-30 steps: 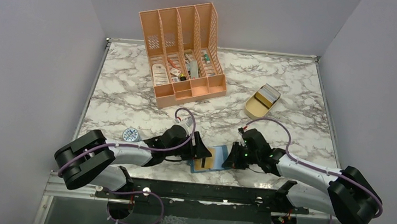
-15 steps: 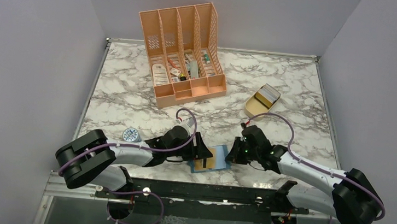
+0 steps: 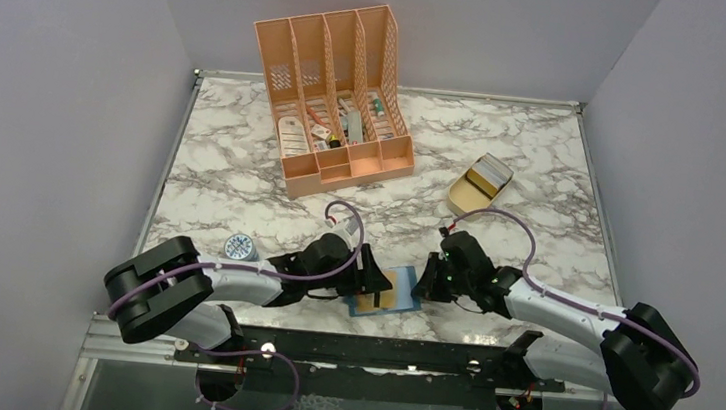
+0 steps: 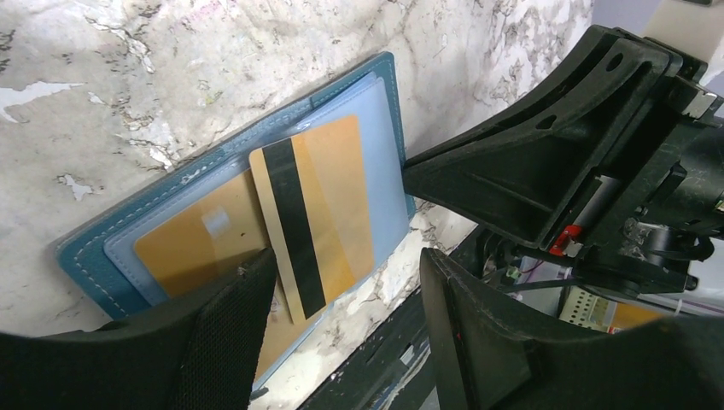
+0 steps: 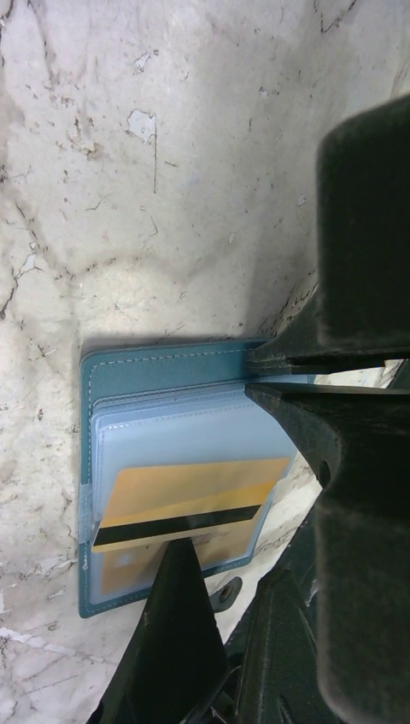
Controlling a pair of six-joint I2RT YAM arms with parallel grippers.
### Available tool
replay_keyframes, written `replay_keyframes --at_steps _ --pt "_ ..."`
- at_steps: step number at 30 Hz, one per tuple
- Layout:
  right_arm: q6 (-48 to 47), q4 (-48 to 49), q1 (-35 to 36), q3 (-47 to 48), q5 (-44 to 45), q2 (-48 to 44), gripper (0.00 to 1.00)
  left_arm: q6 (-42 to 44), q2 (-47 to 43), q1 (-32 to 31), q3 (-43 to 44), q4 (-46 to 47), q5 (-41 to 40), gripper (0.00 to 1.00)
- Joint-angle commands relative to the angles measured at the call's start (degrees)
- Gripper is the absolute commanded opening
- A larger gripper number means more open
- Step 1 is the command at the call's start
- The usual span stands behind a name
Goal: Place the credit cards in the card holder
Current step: Insert the credit card into the card holder.
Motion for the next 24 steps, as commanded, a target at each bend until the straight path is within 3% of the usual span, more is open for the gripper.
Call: replay_keyframes --at_steps 1,24 --pt "0.3 1.9 0.4 -1.2 1.1 0.0 0.1 -0.3 0.9 -1.0 1.6 -1.1 -2.3 0.65" --pt "0.7 2.5 0.4 -1.0 0.1 -0.2 0.09 0.0 3.4 -3.3 4.3 -0.1 -3.5 0.64"
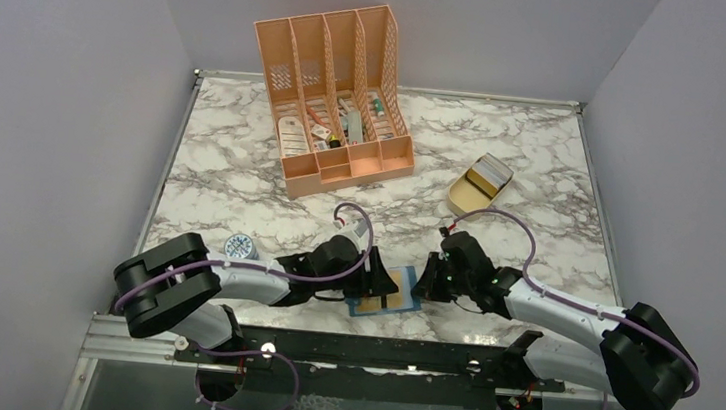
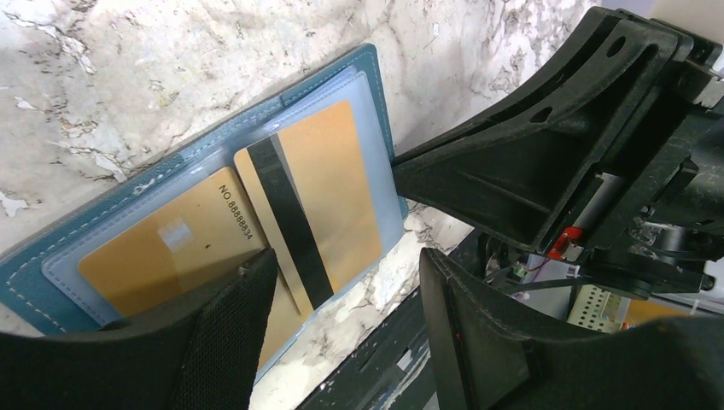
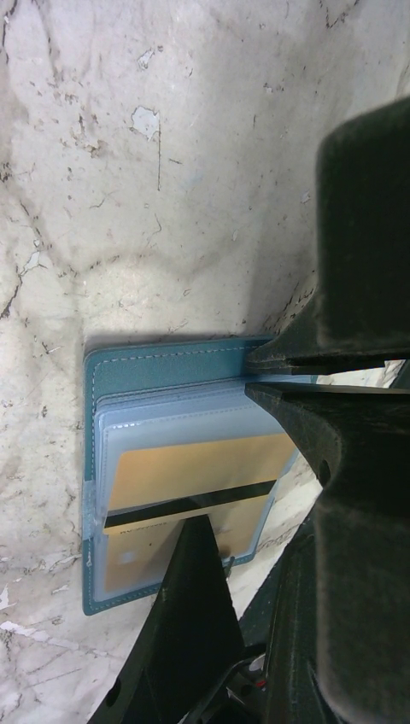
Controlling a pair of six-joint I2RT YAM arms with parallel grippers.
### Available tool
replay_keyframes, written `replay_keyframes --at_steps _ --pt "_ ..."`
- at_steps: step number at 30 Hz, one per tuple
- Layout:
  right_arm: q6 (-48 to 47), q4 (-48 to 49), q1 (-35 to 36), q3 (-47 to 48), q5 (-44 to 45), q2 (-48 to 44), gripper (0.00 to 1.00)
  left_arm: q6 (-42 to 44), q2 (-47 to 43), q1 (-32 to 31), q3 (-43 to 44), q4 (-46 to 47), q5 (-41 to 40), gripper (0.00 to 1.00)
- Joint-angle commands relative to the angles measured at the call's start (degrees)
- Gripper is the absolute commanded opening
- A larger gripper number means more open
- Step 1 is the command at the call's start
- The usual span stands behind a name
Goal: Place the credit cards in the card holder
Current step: Insert the credit card into the card holder.
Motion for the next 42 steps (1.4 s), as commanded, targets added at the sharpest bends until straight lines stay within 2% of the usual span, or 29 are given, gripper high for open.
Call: replay_keyframes --at_steps 1,33,36,42 --pt "0.3 1.2 0.4 -0.5 0.2 -0.3 0.1 0.1 1.1 -0.5 1.6 0.8 -1.3 0.64" --pt "1.1 1.3 0.5 -0.2 0.1 -0.8 0.1 -0.3 3.1 -2.5 3.9 3.6 -1.5 0.64" --pt "0.8 -1.0 0.4 1.0 1.5 -1.8 0.12 -0.5 2.4 -2.4 3.1 3.6 -2.2 0.64" --pt "0.7 -6.4 0.5 3.0 3.5 -6.0 0.24 1.2 -2.3 -2.0 1.6 0.8 -5.1 0.64"
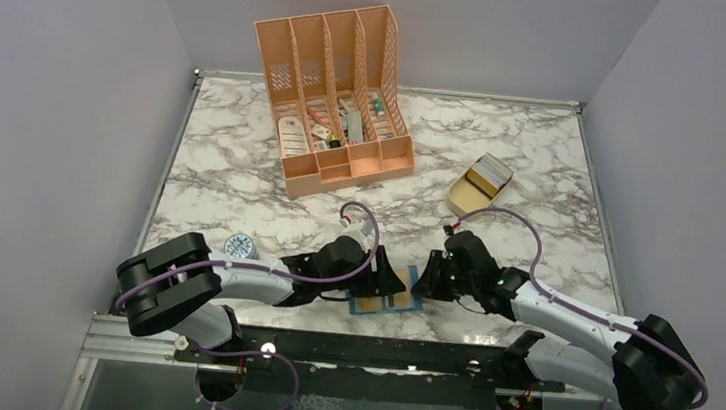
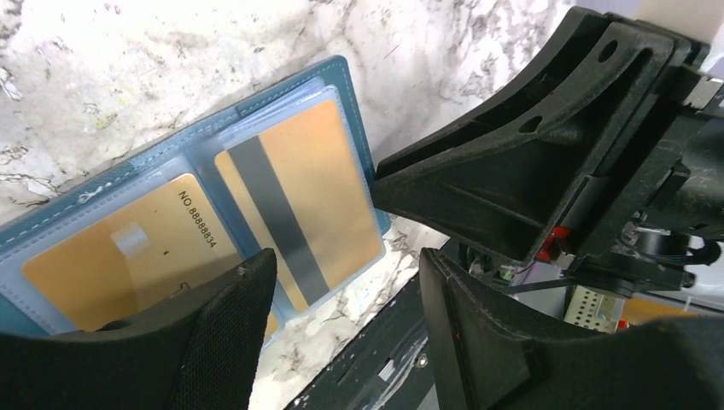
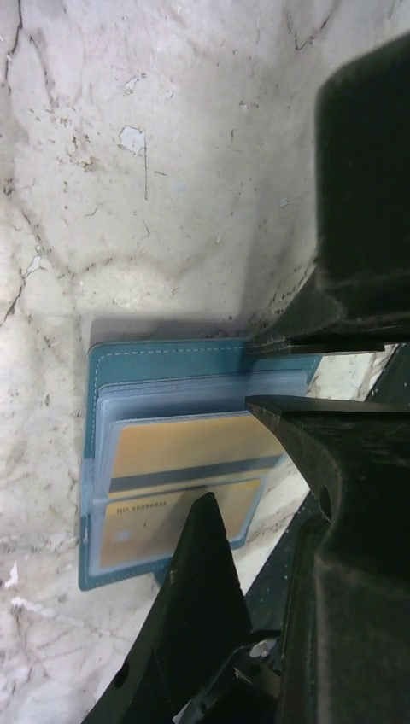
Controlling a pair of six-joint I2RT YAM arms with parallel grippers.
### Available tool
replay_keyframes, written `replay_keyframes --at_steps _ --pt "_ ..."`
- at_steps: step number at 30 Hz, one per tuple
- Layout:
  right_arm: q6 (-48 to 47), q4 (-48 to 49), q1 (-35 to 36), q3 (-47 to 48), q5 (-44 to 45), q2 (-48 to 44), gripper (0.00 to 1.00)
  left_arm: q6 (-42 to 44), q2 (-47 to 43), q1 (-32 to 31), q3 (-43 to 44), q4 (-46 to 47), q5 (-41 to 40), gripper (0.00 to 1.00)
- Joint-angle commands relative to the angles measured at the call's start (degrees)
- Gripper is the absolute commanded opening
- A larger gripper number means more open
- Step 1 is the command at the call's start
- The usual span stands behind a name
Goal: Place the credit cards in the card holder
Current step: Insert the credit card into the card holder.
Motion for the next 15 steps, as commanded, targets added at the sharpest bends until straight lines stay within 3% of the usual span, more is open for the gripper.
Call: replay_keyframes --at_steps 1,15 --pt "0.2 -3.9 0.5 2.5 2.9 -4.3 0.25 1.3 -5.1 0.2 -0.7 -1.9 -4.2 0.64" --pt "-0.2 4.5 0.5 2.0 -5.0 -3.7 0.36 9.2 -12.3 2.1 4.8 -27.0 -11.4 0.63"
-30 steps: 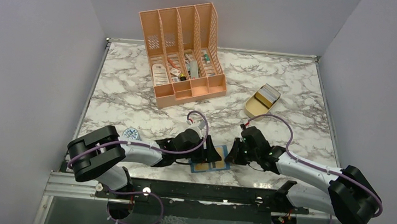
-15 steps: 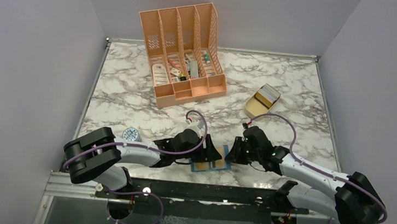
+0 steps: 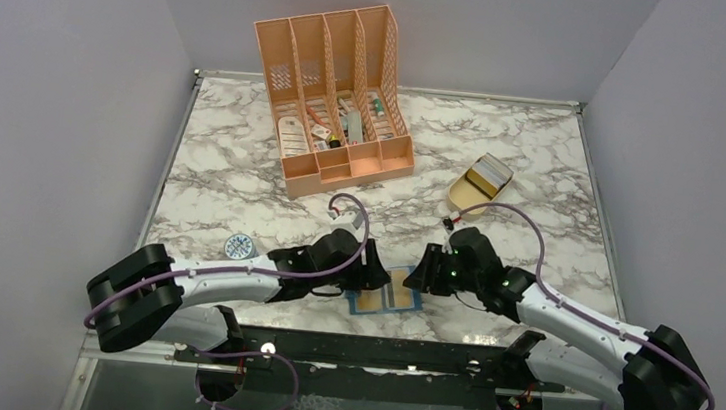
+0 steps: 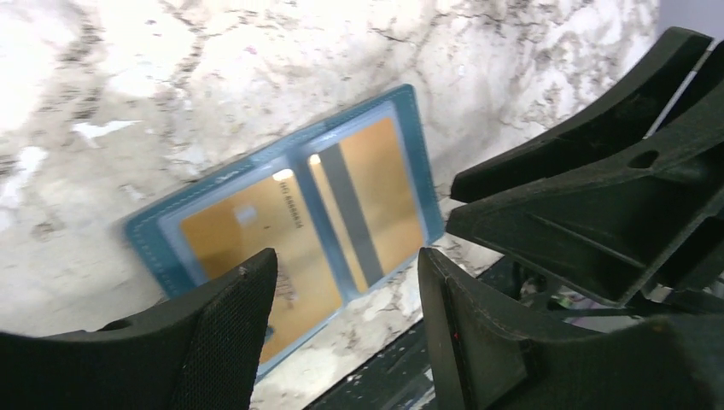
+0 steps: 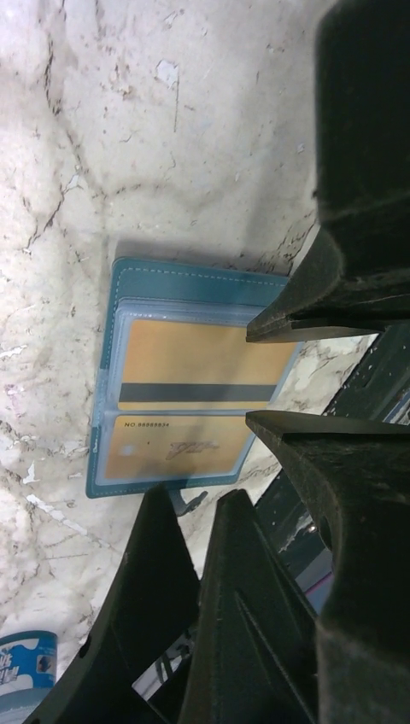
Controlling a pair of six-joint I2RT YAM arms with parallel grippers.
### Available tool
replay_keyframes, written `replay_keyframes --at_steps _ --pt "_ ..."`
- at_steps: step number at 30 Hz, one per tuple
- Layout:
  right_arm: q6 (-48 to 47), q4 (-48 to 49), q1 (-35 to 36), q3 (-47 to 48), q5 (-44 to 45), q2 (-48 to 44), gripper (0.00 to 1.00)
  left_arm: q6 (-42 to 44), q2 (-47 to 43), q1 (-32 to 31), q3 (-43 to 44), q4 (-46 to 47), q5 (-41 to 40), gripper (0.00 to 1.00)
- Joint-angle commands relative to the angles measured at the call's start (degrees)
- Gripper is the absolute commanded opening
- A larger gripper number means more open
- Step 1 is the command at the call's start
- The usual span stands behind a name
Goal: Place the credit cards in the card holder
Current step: Insert the credit card into the card holder, then turn over the card slot in the card holder.
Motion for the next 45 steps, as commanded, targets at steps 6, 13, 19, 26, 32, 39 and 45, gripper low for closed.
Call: replay_keyframes --at_steps 6,13,19,26,32,39,45 --pt "-0.5 5.5 0.4 0.8 -2.8 5.0 0.39 6.2 -5.1 2.0 1.0 -16.7 -7.6 0.64" --pt "-1.2 7.1 0.4 1.0 -3.4 8.1 0.41 5.5 -5.9 2.4 -3.1 -14.6 -5.5 0.64" --pt "-1.6 7.6 0.5 1.5 -3.7 10.0 0.41 5.2 -5.3 2.4 -4.2 -12.3 -4.3 0.59" --pt "-1.8 6.9 0.5 2.2 -3.0 10.4 0.42 5.4 -4.8 2.4 -4.5 -11.1 -3.9 0.5" --pt "-1.2 8.6 0.5 2.5 -5.6 11.0 0.42 5.3 -4.5 2.4 -5.0 -9.1 -2.7 0.41" --pt "0.4 12.5 0.5 2.0 -9.1 10.4 0.42 4.7 -3.9 2.4 -5.7 -7.3 -1.5 0.38" --pt "1.9 15.3 0.5 0.9 -10.7 9.2 0.42 4.6 -4.0 2.4 -5.0 -8.1 -1.4 0.38"
